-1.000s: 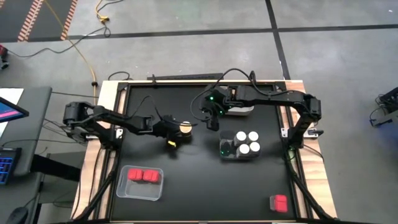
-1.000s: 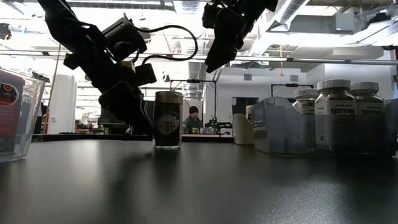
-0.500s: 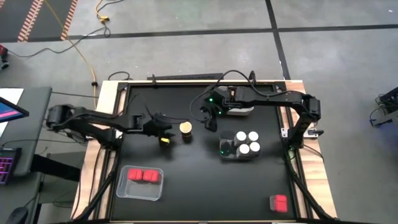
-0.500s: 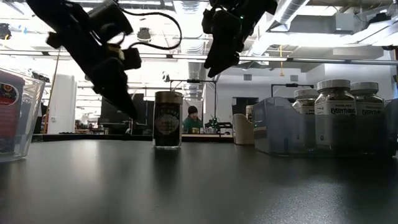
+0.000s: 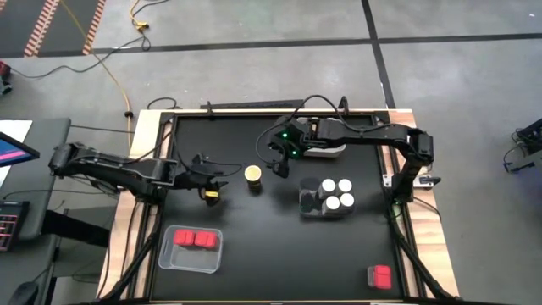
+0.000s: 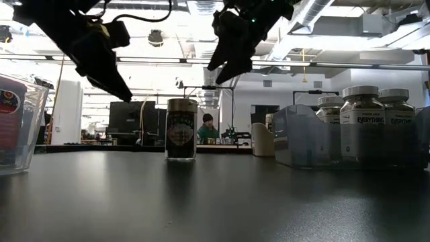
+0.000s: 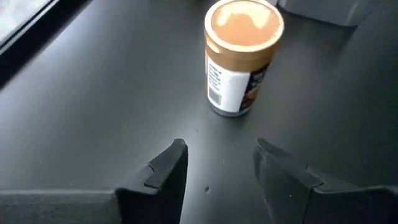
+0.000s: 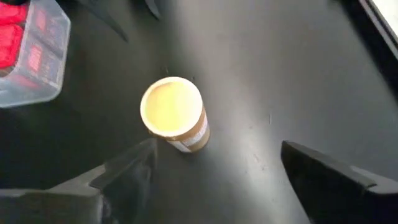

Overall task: Sort spices by type
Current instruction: Put the gold spice bottle in the gray bin

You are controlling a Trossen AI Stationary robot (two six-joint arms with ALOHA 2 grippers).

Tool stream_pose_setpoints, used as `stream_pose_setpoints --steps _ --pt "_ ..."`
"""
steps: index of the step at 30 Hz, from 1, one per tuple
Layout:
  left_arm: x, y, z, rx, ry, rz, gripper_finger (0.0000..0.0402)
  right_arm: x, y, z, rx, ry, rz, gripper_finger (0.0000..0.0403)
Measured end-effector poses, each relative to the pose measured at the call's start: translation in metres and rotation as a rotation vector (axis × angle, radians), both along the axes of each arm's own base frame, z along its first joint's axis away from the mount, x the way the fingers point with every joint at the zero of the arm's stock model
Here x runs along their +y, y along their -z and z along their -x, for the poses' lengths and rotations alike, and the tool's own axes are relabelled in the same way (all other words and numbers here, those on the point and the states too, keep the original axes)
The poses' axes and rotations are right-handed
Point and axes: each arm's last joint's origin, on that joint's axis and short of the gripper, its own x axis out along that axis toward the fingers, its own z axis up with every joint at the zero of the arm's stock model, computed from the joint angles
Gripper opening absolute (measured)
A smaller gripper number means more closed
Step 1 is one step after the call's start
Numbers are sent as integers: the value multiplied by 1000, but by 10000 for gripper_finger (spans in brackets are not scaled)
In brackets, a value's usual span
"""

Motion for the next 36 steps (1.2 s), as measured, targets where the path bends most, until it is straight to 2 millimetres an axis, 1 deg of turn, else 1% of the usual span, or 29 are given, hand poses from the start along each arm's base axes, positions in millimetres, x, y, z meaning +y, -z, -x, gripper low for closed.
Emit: stream_pose_setpoints --steps 2,4,8,12,15,17,20,23,27,36 --pt "0 -3 3 -12 3 1 170 0 4 -5 -9 -4 3 391" --pt "0 -5 5 -26 3 2 170 0 8 -5 11 -5 -1 396" --pt "0 -7 6 -31 12 -6 170 1 14 -10 15 -6 -4 382" --pt "0 -5 7 -7 15 -9 170 2 23 -19 -5 -29 1 377" --pt "0 -3 9 25 20 -10 170 12 34 -27 8 -136 60 377" --pt "0 -1 10 59 57 -30 170 24 44 -34 16 -199 86 377" --pt "0 1 12 95 73 -48 170 40 54 -45 -10 -249 91 377" --pt "0 2 13 109 81 -56 170 51 55 -53 -69 -254 124 376" --pt "0 2 12 117 92 -65 170 56 53 -56 -80 -177 192 376" --pt "0 2 12 127 116 -84 170 47 53 -55 -76 -117 174 376"
